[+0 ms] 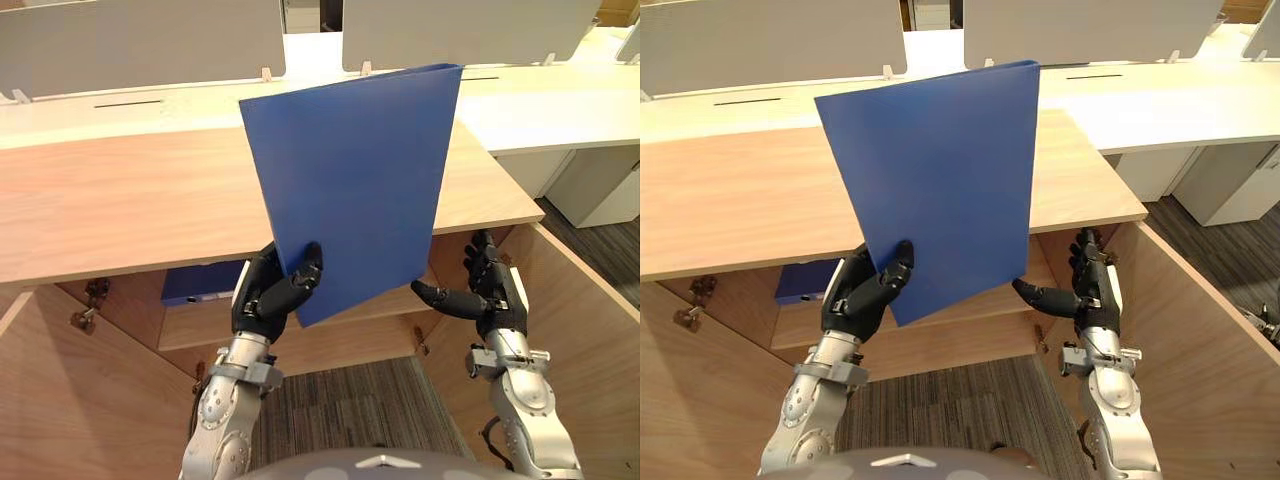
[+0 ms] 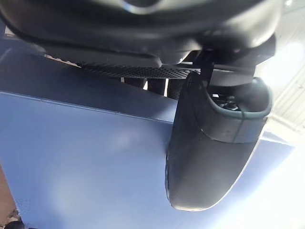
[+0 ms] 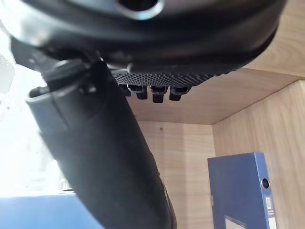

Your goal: Walk over to the cabinet, pick up the folder, carry it to the office cabinet, place the folder inside the office cabinet, then close the office cabinet door

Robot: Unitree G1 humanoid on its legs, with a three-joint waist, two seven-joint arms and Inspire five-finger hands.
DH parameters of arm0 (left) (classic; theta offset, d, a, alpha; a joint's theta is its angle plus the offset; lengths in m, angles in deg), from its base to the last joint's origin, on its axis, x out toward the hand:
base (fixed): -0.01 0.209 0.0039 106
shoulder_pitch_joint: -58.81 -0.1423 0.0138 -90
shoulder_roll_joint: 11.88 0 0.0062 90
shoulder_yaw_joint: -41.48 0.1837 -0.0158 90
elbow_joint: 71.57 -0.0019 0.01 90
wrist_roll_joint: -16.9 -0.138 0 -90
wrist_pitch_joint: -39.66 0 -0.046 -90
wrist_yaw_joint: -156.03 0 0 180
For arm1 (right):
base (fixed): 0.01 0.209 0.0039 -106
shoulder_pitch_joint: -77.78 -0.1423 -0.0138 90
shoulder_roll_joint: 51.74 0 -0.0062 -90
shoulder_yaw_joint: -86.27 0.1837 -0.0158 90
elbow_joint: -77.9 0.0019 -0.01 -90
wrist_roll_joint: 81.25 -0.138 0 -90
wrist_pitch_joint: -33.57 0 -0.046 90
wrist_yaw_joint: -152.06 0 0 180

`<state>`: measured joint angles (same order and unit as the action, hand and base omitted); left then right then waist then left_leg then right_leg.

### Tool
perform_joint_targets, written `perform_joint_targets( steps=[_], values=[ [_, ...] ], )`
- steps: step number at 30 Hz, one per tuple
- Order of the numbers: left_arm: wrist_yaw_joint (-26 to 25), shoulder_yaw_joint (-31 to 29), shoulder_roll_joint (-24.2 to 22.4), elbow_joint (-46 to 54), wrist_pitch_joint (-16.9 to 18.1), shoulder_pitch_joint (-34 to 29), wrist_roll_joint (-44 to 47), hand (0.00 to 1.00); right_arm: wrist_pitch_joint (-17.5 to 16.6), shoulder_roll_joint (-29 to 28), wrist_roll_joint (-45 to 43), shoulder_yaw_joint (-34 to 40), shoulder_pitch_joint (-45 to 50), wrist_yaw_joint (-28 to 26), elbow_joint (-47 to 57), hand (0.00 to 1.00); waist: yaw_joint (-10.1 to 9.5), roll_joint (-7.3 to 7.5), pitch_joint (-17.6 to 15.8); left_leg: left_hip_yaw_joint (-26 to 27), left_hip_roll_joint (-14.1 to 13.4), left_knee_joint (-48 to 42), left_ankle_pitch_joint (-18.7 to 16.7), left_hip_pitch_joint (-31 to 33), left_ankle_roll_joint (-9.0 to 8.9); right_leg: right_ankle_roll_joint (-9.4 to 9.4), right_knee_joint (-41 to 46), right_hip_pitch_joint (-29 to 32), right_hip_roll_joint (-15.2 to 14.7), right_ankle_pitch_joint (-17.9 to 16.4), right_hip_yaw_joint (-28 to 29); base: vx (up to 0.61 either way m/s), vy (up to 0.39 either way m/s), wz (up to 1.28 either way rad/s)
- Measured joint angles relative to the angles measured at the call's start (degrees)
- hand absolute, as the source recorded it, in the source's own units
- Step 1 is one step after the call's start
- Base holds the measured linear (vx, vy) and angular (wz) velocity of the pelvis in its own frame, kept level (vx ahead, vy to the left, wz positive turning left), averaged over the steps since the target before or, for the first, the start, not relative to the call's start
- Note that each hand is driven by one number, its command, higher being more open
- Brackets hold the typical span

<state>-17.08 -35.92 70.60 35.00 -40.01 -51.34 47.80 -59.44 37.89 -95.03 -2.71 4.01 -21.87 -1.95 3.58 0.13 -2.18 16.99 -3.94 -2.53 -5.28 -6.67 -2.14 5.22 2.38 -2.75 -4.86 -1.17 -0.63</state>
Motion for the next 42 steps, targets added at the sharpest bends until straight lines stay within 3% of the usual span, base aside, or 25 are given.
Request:
perform_joint_targets(
  steps=[7, 21, 35, 37, 40, 42],
  values=[
    [1.12, 0.02, 0.69, 0.02, 0.01, 0.02, -0.05, 0.0, 0.52, 2.77, -0.04, -0.44, -0.67, -2.38, -0.39, 1.0, 0.0, 0.05, 0.08, -0.07, -0.2, -0.8, 0.02, 1.0, -0.02, -0.21, 0.11, 0.66, 0.12, 0.4, -0.04, -0.03, -0.008, 0.0],
    [2.6, -0.04, 1.93, 0.03, 0.01, 0.33, -0.15, 0.0, 1.77, 2.96, 0.25, -0.67, -1.34, -5.4, -1.01, 1.0, -0.02, 0.31, 1.51, 0.15, -0.31, -1.45, 0.12, 1.88, -0.07, -0.33, 0.12, 1.49, 0.18, 1.07, 0.46, -0.01, -0.003, -0.01],
    [2.22, -2.26, -0.03, 0.06, 0.29, 1.26, -2.34, 0.0, 1.74, -7.36, 4.99, 1.55, -0.29, -6.4, 1.95, 1.0, -0.02, 0.5, 1.99, 1.38, -0.17, -1.58, 0.08, 1.72, -0.03, 0.04, 0.12, 2.0, 0.16, 1.45, 1.98, -0.01, -0.003, -0.05],
    [1.98, -2.32, -0.05, 0.06, 0.29, 1.64, -2.85, 0.0, -0.05, -8.33, 5.01, 2.88, -0.25, -7.14, 7.5, 1.0, 0.01, 0.51, 2.0, 1.58, -0.16, -1.71, 0.02, 1.67, 0.07, 0.2, 0.12, 2.02, 0.15, 1.6, 2.24, -0.02, -0.002, -0.06],
    [1.83, -2.28, 0.0, 0.06, 0.28, 1.84, -4.58, 0.0, -6.87, -10.02, 5.3, 5.32, -2.18, -7.25, 16.25, 1.0, 0.16, 1.07, 2.37, 1.9, -0.11, -1.95, -0.07, 1.56, 0.21, 0.28, 0.1, 2.0, 0.06, 1.78, 2.55, -0.03, 0.003, -0.06],
    [1.6, -2.28, 0.0, 0.06, 0.28, 2.25, -4.61, 0.0, -9.67, -11.39, 5.41, 7.0, -3.82, -7.13, 18.71, 1.0, 0.15, 1.73, 2.81, 2.23, -0.09, -2.04, -0.1, 1.5, 0.25, 0.32, -0.15, 1.96, 0.01, 2.03, 2.8, -0.04, 0.006, -0.07]
  ],
)
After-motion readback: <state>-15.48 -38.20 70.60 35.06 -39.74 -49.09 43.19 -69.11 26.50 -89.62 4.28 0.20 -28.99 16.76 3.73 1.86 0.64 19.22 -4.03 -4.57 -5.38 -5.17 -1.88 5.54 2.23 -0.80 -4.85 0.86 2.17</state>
